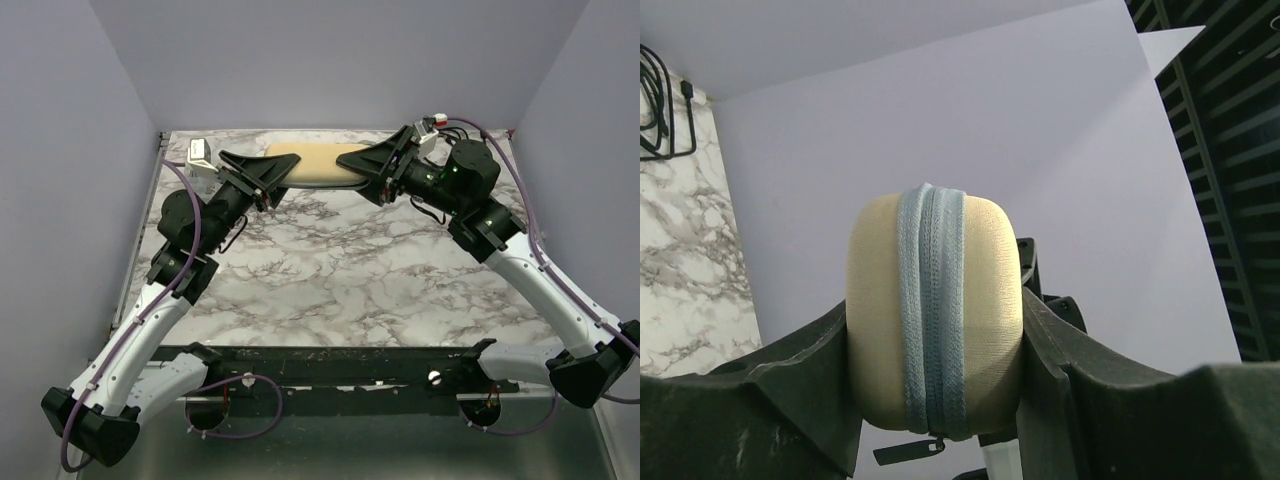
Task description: Open the umbrella
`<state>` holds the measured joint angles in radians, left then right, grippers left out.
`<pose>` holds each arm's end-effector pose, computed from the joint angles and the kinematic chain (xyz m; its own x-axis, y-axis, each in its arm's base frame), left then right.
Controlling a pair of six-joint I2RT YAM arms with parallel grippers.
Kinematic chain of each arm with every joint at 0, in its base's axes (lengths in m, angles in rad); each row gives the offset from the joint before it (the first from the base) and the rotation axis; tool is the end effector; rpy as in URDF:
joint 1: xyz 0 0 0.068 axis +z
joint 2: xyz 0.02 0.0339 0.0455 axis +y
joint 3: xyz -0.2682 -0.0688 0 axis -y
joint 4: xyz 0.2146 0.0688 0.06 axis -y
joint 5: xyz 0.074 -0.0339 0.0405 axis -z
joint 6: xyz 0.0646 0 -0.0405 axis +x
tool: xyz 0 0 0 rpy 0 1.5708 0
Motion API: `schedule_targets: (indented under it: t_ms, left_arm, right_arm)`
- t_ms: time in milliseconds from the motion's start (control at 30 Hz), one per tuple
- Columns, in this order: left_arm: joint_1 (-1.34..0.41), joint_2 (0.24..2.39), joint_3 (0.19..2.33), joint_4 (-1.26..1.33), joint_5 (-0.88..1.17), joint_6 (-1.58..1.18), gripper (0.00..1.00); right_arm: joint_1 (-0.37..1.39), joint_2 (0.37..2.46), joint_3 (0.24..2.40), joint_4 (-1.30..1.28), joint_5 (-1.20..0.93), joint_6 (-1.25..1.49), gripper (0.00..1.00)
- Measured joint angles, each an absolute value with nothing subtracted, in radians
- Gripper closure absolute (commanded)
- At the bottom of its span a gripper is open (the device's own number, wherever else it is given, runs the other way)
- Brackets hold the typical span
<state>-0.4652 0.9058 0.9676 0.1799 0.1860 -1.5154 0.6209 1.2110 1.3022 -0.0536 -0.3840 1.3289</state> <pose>0.1720 -0.0997 0.4306 -0.5886 -0.8025 -0.0980 0.2469 -0.0630 -0.9670 0.2036 0.1754 0.4489 -0.8120 0.5259 -0.2530 -0.2318 0.1072 0.9668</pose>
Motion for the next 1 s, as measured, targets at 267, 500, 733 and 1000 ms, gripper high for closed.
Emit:
schedule_targets:
  t_ms: [267, 500, 733, 1000]
  left_arm:
    - [-0.477, 0.9, 0.967, 0.177, 0.163, -1.496, 0.2]
    - [-0.462, 0.823, 0.968, 0.081, 0.173, -1.391, 0.01]
    - [-0.39, 0.661, 0.928, -0.038, 0.2, -1.237, 0.01]
    - [-0.375, 0.616, 0.961, -0.234, 0.234, -0.968, 0.15]
  right_arm:
    - [0.62, 1.219, 1.308, -0.058, -0.396, 1.309, 0.99]
    - [0.623, 1.234, 1.423, -0.239, -0.389, 1.235, 0.99]
    - [0.623, 1.311, 1.683, -0.505, -0.315, 1.098, 0.99]
    - [0.623, 1.342, 1.797, -0.669, -0.225, 1.019, 0.99]
